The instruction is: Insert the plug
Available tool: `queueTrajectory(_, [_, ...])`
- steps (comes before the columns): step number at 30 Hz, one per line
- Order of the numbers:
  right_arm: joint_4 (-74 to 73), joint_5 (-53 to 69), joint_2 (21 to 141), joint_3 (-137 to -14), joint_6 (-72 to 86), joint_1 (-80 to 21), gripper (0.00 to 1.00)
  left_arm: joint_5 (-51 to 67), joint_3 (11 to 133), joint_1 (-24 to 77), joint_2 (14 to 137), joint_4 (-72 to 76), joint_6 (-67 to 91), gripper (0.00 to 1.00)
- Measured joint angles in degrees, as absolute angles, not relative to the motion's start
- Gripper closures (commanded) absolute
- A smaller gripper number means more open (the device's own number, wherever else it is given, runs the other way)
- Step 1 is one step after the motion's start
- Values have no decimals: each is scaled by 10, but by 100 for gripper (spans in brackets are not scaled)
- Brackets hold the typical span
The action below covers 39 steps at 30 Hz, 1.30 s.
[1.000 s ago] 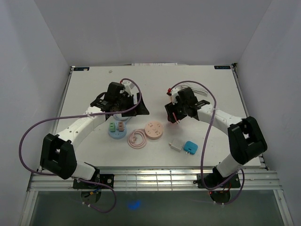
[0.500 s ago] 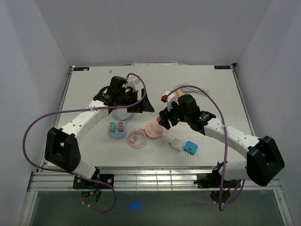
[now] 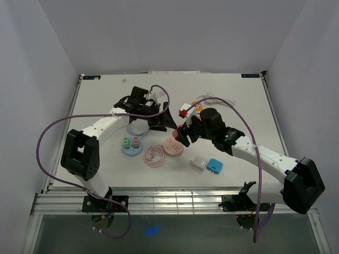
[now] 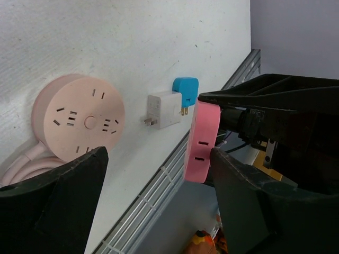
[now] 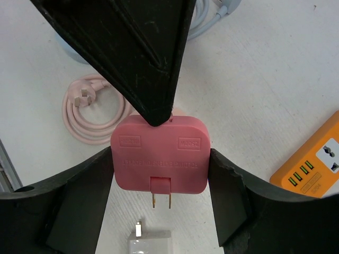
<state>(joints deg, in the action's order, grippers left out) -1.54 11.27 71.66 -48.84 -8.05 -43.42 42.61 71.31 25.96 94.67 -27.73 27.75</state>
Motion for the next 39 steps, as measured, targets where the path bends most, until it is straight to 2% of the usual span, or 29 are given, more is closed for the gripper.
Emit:
queueTrajectory(7, [-9, 116, 720, -489, -85, -444, 41, 487, 713, 259, 952, -252, 289, 22])
queueTrajectory(15, [-4, 117, 739, -490, -91, -446, 41, 533, 697, 259, 952, -237, 292, 24])
queueTrajectory(17, [-3, 118, 741, -490, -91, -446, 41, 538, 691, 259, 952, -235, 292, 30])
queueTrajectory(19, [-2, 118, 744, -492, -92, -446, 41, 544, 686, 260, 952, -233, 292, 31])
queueTrajectory(29, [2, 123, 755, -512, -92, -447, 42, 554, 675, 266, 954, -232, 292, 32])
queueTrajectory(39, [2, 126, 763, -513, -93, -447, 43, 553, 675, 276, 966, -224, 296, 39])
